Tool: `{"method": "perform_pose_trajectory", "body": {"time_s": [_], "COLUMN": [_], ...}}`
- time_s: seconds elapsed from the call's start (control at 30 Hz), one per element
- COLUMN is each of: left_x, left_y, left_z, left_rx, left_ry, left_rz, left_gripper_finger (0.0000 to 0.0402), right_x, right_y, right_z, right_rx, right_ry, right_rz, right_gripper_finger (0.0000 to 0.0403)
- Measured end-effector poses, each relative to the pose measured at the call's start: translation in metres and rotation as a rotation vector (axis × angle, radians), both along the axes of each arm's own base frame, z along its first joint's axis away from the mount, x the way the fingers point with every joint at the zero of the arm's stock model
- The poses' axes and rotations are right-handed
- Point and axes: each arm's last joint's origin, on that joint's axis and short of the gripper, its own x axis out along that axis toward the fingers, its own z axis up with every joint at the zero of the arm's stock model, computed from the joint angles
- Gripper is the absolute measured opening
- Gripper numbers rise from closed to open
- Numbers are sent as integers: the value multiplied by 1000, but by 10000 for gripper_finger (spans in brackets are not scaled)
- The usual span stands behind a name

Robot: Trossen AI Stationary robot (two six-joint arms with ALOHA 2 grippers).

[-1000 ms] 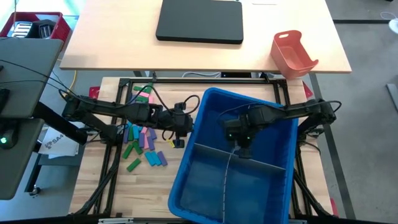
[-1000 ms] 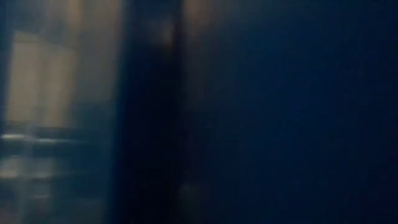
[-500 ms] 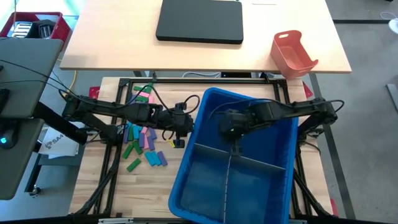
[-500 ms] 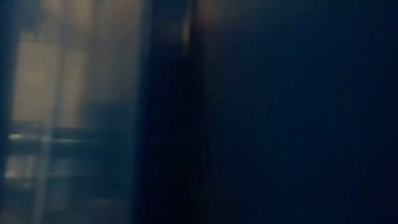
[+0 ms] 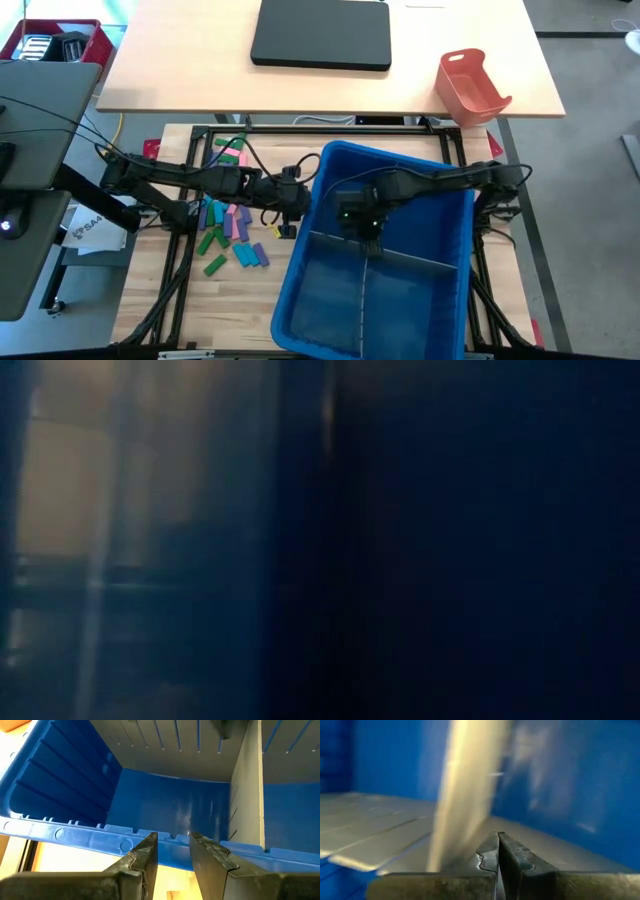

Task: Sort blocks
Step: Insert the bin divider into the blue bin

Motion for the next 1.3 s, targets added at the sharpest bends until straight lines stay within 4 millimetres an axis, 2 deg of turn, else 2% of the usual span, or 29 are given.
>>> {"method": "perform_pose_trajectory", "body": {"time_s": [0.23, 0.5, 0.63, 0.77, 0.83, 0.9, 1.03, 1.13, 1.2, 1.3], "left_x": [0, -1, -2, -1, -1, -1, -1, -1, -1, -2], "left_y": [0, 0, 0, 0, 0, 0, 0, 0, 0, 0], "left_z": [0, -1, -1, -1, -1, -1, -1, -1, -1, -1], "left_rx": [-1, -3, -4, 0, 1, 1, 1, 1, 1, 3], "left_ry": [5, 14, 22, 20, 19, 19, 19, 18, 19, 23], "left_rz": [1, 0, -3, 0, 0, 0, 1, 1, 1, 0], "left_gripper_finger": [106, 106, 106, 106, 106, 106, 106, 106, 106, 106], "right_x": [6, -9, -10, -12, -11, -11, -5, 4, 11, 19], "right_y": [4, 1, 2, 7, 13, 23, 51, 72, 84, 95], "right_z": [-19, -11, 6, 42, 64, 81, 98, 89, 73, 42], "right_rx": [113, 52, -72, -305, -375, -364, -139, 29, 104, 120], "right_ry": [88, 183, 154, 61, -50, -140, -314, -377, -369, -279], "right_rz": [93, 81, 82, 74, 48, 47, 144, 224, 262, 264], "right_gripper_finger": [0, 0, 0, 0, 0, 0, 0, 0, 0, 0]}}
